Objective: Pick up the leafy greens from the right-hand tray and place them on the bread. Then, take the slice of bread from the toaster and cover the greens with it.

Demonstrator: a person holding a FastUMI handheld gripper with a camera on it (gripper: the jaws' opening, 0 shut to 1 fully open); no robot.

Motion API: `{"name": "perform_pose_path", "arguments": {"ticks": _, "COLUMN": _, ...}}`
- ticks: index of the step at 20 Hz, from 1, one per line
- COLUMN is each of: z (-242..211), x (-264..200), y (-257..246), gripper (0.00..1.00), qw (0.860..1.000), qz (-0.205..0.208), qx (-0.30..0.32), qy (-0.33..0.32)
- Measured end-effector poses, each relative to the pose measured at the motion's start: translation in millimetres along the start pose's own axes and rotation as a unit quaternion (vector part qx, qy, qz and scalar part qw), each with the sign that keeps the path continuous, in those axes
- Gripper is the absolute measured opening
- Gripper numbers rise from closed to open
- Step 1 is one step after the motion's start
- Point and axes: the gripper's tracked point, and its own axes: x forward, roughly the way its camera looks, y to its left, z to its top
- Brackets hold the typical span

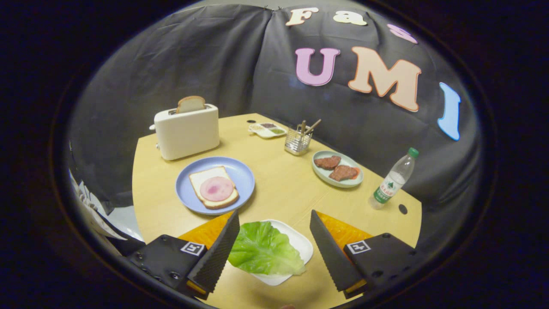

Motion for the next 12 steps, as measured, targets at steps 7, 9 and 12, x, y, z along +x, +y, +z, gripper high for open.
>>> {"name": "perform_pose_path", "arguments": {"ticks": 7, "z": -47.0, "x": 30.2, "y": 8.4, "gripper": 1.0, "qw": 0.998, "qz": 0.034, "qx": 0.007, "qy": 0.061}}
{"name": "perform_pose_path", "arguments": {"ticks": 9, "z": -57.8, "x": 35.0, "y": 11.8, "gripper": 1.0, "qw": 0.996, "qz": 0.042, "qx": 0.013, "qy": 0.077}}
{"name": "perform_pose_path", "arguments": {"ticks": 12, "z": -72.1, "x": 41.8, "y": 13.5, "gripper": 1.0, "qw": 0.994, "qz": 0.047, "qx": 0.027, "qy": 0.098}}
